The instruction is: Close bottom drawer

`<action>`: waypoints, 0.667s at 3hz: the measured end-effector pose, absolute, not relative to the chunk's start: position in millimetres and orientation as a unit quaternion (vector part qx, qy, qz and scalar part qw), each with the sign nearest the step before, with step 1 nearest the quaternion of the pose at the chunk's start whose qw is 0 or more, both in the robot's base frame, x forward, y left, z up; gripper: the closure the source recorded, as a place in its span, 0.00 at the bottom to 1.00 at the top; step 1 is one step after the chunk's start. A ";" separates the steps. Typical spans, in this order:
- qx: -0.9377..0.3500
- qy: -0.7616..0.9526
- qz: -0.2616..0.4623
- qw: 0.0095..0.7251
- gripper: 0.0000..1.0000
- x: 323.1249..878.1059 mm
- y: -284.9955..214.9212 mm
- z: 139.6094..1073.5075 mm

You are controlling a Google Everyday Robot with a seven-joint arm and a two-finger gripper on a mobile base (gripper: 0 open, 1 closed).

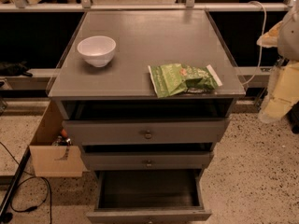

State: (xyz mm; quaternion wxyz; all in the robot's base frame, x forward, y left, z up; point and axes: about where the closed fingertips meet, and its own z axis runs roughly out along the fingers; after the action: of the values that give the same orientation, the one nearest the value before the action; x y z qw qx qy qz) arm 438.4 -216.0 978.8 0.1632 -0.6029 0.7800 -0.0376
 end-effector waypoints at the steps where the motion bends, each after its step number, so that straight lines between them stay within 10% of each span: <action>1: -0.600 0.782 -0.033 0.167 0.00 436.9 -215.6 977.8; 2: -0.585 0.789 -0.010 0.185 0.00 429.4 -213.7 972.9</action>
Offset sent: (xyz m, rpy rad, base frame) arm -0.0175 0.0030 -0.0162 0.1531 0.0211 -0.0574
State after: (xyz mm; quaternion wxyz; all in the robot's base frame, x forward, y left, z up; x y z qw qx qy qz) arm 429.4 -213.7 972.9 0.1850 -0.5851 0.7895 -0.0101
